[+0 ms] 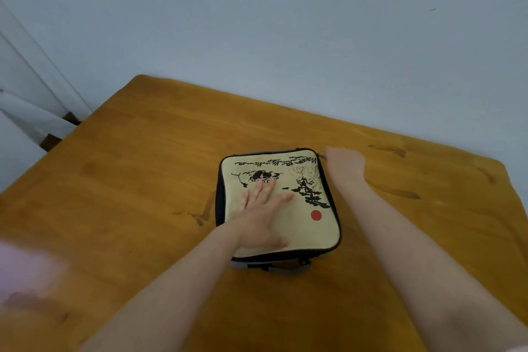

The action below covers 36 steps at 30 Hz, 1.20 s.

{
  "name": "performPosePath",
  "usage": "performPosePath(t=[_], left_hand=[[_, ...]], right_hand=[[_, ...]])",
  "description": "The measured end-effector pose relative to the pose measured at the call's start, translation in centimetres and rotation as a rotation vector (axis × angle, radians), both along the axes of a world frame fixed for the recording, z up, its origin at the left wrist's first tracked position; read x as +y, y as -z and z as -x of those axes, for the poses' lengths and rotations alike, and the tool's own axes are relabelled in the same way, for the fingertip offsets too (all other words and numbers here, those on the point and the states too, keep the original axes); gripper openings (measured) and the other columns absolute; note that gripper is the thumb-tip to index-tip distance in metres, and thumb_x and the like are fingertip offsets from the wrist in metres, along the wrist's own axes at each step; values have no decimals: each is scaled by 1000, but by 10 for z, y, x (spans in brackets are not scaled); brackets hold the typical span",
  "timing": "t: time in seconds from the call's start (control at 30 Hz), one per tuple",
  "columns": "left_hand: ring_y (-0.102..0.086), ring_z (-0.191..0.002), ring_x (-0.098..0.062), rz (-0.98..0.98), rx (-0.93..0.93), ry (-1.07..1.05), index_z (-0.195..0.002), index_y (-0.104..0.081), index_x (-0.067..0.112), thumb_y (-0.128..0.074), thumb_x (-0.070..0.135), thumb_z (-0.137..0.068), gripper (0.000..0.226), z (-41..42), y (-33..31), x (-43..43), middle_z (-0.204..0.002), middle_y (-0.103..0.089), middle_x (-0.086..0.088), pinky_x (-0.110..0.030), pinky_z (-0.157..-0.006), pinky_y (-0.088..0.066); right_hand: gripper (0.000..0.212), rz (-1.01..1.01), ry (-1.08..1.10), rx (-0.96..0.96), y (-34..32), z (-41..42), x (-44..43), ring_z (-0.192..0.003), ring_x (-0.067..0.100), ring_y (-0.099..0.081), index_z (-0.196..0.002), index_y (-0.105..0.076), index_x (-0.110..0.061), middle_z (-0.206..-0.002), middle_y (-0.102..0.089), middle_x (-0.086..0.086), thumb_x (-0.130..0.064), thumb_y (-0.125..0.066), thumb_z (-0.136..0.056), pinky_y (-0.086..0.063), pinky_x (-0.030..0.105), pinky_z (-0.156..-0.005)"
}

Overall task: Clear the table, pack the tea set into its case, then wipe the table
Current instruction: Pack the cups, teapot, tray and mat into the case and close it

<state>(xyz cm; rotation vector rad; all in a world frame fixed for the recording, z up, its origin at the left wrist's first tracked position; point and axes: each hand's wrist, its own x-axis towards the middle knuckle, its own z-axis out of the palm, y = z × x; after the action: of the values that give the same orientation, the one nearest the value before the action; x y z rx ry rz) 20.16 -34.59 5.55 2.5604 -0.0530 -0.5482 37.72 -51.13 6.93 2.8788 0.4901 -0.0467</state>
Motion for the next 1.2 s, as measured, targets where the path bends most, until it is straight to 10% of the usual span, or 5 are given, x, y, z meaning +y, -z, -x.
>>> performPosePath(t=[0.33,0.57,0.93,1.1,1.2], left_hand=[[38,-137,-13,21,12,19,-146,-5,53,-72,42,-76,97,0,0,1,-155,29,12,-42,-112,24],[34,-140,-13,-14,-32,6,-146,-7,52,-73,46,-74,98,0,6,1,-157,26,11,-40,-113,23],[18,-147,-17,-224,-114,74,-152,-4,42,-41,53,-96,68,30,3,7,-161,14,6,-43,-118,11],[-6,-148,-26,-257,-287,-445,-147,-29,35,-41,48,-98,52,66,5,23,-161,-11,-2,-44,-120,-9],[-29,-140,-27,166,-180,-852,-147,-32,24,-53,41,-95,59,81,6,28,-153,-28,-8,-43,-111,-34]], right_hand=[[13,216,-329,-49,-22,-25,29,-44,9,-33,-107,-42,-18,-60,-43,-8,-23,-52,-100,-24,23,-39],[37,-652,178,79,15,34,26,-101,29,-58,-130,-51,-17,-116,-61,9,-38,-35,-103,-46,37,-75],[64,-533,317,114,30,153,-5,-105,26,-58,-155,-13,-27,-132,-49,9,-54,-31,-100,-44,33,-67],[59,-1017,616,317,28,169,-19,-118,31,-55,-135,-45,-11,-129,-58,7,-55,-47,-96,-47,41,-94],[43,-1206,685,321,27,173,-26,-102,30,-60,-122,-55,-5,-113,-64,8,-41,-46,-100,-48,38,-81]])
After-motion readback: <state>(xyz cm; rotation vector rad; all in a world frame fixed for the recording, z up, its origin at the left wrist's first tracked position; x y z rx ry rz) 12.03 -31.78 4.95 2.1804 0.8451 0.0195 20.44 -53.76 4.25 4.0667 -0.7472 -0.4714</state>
